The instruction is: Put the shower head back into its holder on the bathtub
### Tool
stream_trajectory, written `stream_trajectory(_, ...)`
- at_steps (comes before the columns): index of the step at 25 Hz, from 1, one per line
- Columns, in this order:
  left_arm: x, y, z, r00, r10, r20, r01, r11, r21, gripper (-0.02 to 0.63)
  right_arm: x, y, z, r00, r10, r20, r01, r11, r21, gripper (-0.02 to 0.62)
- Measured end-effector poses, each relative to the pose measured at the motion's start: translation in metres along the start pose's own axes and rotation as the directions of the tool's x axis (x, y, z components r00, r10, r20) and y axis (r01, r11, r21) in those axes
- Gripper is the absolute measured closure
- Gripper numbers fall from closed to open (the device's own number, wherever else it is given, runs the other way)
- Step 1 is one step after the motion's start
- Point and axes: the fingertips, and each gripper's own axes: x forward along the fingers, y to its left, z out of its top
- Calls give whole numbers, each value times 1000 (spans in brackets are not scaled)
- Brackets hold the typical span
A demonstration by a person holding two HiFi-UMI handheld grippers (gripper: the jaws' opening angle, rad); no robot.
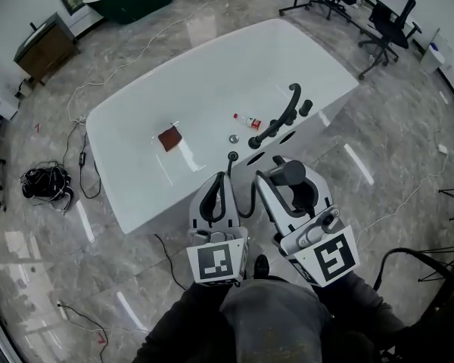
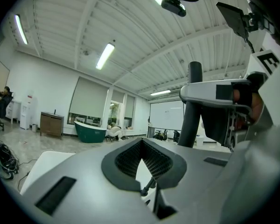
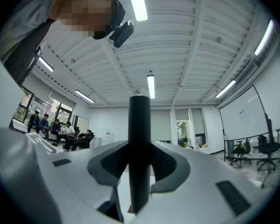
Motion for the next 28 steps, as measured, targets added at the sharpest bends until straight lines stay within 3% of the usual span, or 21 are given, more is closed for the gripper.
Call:
stream_trajectory(12, 8, 6, 12, 999, -5, 41, 5, 1000, -9, 603, 11, 8, 39, 997, 22, 74, -19, 999, -45, 461)
stream_trajectory(28, 14, 4, 16, 998, -23, 59, 24, 1000, -16, 604, 13, 14, 58, 992, 33, 119, -26, 998, -62, 462)
